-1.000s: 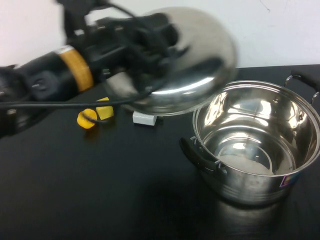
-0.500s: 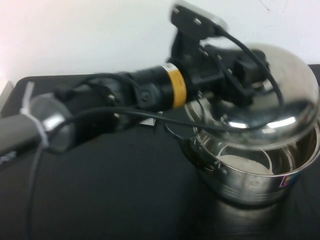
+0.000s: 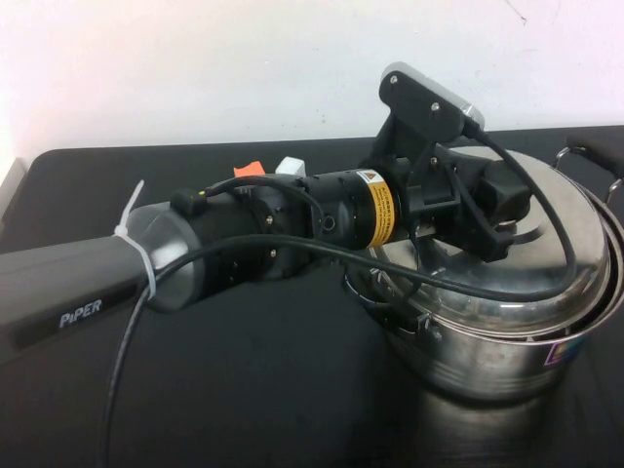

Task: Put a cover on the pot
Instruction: Place the pot lid on the pot

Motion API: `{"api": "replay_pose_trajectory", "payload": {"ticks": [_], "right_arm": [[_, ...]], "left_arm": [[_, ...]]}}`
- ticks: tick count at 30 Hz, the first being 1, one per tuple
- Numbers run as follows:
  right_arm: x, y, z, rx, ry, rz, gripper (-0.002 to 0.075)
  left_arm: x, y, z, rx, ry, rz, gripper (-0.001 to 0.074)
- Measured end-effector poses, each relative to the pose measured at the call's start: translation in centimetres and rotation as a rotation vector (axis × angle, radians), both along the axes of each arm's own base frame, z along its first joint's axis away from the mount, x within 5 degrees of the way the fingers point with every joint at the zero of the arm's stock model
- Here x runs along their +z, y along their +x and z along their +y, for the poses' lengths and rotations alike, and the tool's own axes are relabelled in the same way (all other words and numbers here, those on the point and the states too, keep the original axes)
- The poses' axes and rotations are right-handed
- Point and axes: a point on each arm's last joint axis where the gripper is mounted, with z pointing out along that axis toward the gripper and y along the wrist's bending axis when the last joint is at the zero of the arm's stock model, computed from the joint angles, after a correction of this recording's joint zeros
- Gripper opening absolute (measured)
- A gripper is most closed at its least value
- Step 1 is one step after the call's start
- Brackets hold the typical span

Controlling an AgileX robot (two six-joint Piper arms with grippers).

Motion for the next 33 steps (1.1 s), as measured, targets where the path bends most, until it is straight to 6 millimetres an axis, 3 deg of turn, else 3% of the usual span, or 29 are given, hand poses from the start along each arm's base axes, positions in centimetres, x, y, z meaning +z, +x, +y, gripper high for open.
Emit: {"api": "replay_pose_trajectory", "payload": {"ticks": [33], "right_arm": [[0.0, 0.0, 0.0, 0.0, 0.0, 0.0, -0.0002]], "left_arm": [[-1.1, -0.1, -1.1, -0.112, -0.036, -0.017, 0.0333]]}}
